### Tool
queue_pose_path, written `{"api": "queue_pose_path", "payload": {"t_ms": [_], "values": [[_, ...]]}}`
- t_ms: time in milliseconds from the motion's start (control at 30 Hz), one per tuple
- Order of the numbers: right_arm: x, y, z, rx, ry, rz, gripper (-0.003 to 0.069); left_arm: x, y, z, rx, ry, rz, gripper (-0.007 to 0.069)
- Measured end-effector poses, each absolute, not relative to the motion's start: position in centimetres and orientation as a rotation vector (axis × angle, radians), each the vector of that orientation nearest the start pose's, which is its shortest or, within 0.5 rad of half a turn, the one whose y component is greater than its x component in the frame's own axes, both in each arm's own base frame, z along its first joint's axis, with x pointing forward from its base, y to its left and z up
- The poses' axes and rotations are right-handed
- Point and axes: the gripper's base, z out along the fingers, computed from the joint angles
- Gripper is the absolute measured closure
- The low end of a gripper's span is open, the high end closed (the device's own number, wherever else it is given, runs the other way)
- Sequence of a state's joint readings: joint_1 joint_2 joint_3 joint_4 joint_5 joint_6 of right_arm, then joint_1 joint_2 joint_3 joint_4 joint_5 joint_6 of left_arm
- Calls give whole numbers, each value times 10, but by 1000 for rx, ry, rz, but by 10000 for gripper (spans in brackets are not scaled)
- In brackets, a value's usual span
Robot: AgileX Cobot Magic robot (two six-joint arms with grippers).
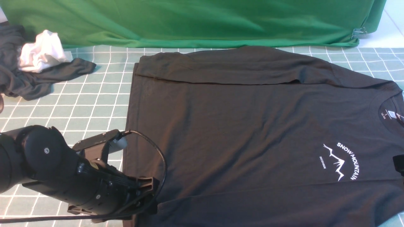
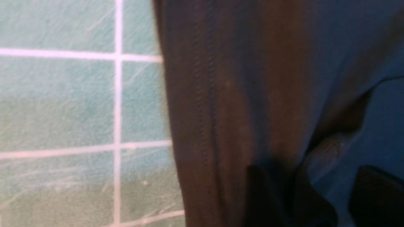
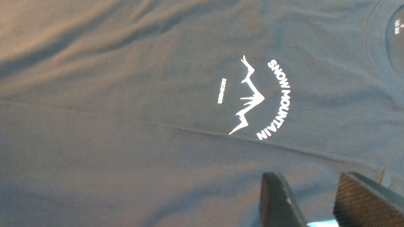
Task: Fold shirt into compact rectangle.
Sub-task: 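Grasp the left edge of the dark T-shirt lying flat on the table, then fold the left side of the black T-shirt inward over its body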
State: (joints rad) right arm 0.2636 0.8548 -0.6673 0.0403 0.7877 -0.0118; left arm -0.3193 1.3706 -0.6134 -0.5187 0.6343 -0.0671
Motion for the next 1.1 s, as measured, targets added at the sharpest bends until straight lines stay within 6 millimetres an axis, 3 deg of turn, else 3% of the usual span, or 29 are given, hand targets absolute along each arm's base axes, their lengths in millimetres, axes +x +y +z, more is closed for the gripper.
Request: {"api": "queue_pose_path", "payload": {"t_ms": [100, 133, 233, 367, 533, 667, 700, 733, 933, 1033, 1100], "values": [[147, 42, 288, -317, 2444, 157, 398, 199, -95, 186, -188, 2916, -602, 448], [147, 42, 288, -317, 2444, 157, 398, 197, -95, 185, -182, 2944, -604, 530], [147, 42, 288, -320, 2443, 156, 398, 196, -95, 184, -178, 2960, -600, 606], [147, 42, 288, -320, 2443, 156, 398, 200, -98, 191, -154, 2967, -619, 614], [147, 42, 288, -320, 2443, 156, 398, 218, -105, 223, -63, 2886, -648, 620], [147, 42, 288, -320, 2443, 156, 398, 234, -109, 260, 10, 2824, -634, 620], [147, 42, 288, -320, 2443, 156, 398, 234, -109, 261, 15, 2820, -633, 620], [147, 42, 288, -320, 2443, 156, 398, 241, -110, 278, 36, 2784, -624, 620], [147, 42, 288, -320, 2439, 156, 398, 264, -110, 335, 52, 2600, -551, 620], [148, 43, 289, -318, 2425, 157, 398, 279, -111, 349, 46, 2552, -515, 620], [149, 43, 289, -316, 2413, 159, 398, 293, -113, 343, 35, 2570, -479, 620]]}}
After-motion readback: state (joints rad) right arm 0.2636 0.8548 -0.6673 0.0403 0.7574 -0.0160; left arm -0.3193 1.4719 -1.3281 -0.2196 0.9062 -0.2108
